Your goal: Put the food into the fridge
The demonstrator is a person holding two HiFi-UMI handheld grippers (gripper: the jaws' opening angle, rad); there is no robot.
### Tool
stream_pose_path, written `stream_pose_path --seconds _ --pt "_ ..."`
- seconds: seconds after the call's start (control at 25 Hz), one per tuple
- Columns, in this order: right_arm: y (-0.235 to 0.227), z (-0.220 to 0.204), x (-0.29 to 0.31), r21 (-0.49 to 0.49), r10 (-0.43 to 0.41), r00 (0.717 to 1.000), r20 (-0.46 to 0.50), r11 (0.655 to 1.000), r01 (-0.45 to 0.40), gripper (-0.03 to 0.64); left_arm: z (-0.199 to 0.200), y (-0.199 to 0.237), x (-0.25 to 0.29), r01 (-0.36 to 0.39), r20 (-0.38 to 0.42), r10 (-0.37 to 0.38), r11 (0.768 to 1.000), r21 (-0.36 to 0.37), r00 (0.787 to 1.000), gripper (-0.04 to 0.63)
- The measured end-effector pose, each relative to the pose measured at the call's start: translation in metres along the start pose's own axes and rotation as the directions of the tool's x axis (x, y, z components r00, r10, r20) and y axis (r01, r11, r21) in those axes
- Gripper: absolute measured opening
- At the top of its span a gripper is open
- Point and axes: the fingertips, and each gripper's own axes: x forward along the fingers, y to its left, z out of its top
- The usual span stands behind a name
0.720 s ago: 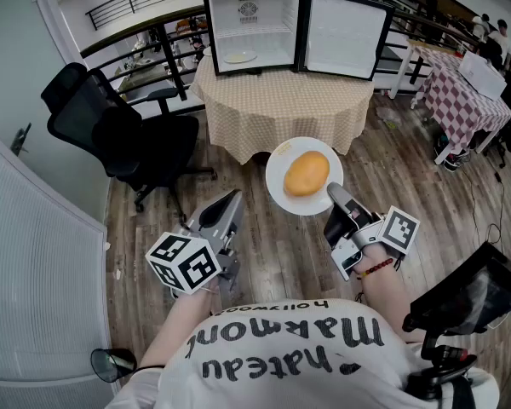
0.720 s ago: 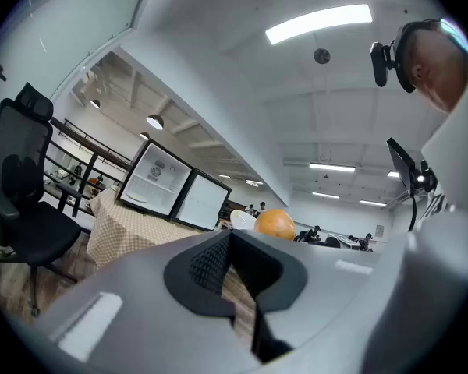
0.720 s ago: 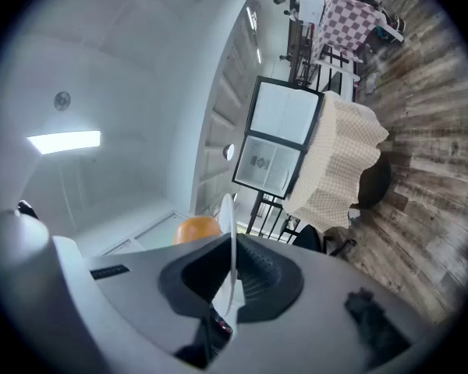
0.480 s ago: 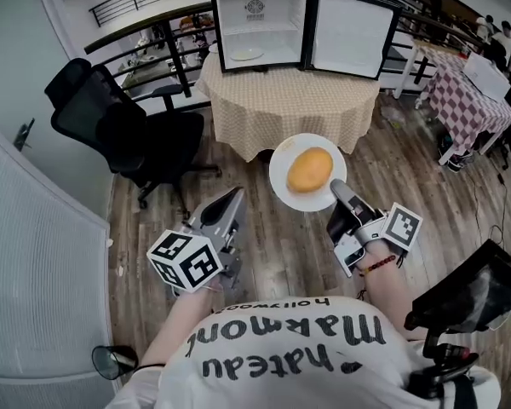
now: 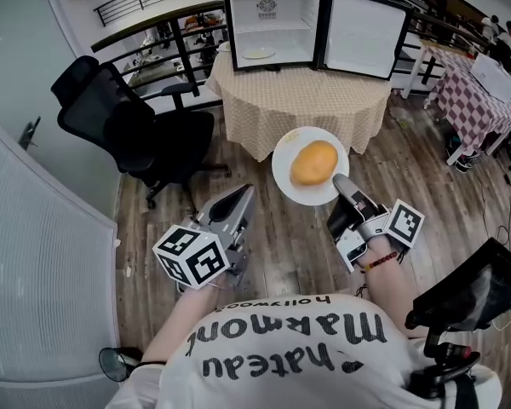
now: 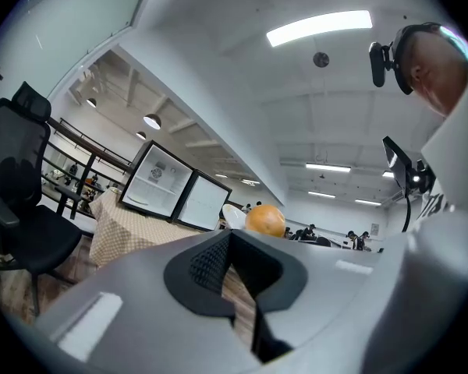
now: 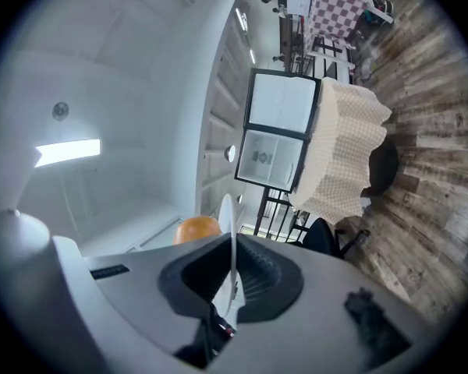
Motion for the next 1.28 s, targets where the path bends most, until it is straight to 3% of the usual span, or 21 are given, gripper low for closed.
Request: stream_pose_path --seconds 0.24,0.6,0.72,1.12,1.28 --pt "-0.023 -0.004 0.009 0.019 -0.019 1.000 0.017 1.000 0.018 0.023 -0.014 0.016 0.004 0.018 -0.011 -0.018 1.000 -0.014 1.000 0.006" --pt "-0.064 0.045 0.053 -0.022 -0.039 0.999 0.008 0.999 0.039 0.023 -0.019 0.053 0.071 0.053 0.013 -0.052 0.996 -0.076 0.999 0.005" --pt "-0.077 0.070 0.074 -0.031 -0.051 0.999 0.000 0.998 0.051 0.023 -0.013 0.068 0.101 0.056 0.021 -0.055 0.996 -0.075 0.998 0.005" --pt "-0.114 0.184 0.162 -0.024 -0.036 0.998 -0.045 0.999 0.035 0.023 0.011 0.134 0.230 -0.039 0.024 0.041 0.994 -0.105 0.999 0.005" --pt "-0.131 0.215 0.186 -0.029 -0.039 0.997 -0.073 0.999 0.037 0.023 0.020 0.152 0.273 -0.062 0.032 0.065 0.995 -0.083 0.997 0.005"
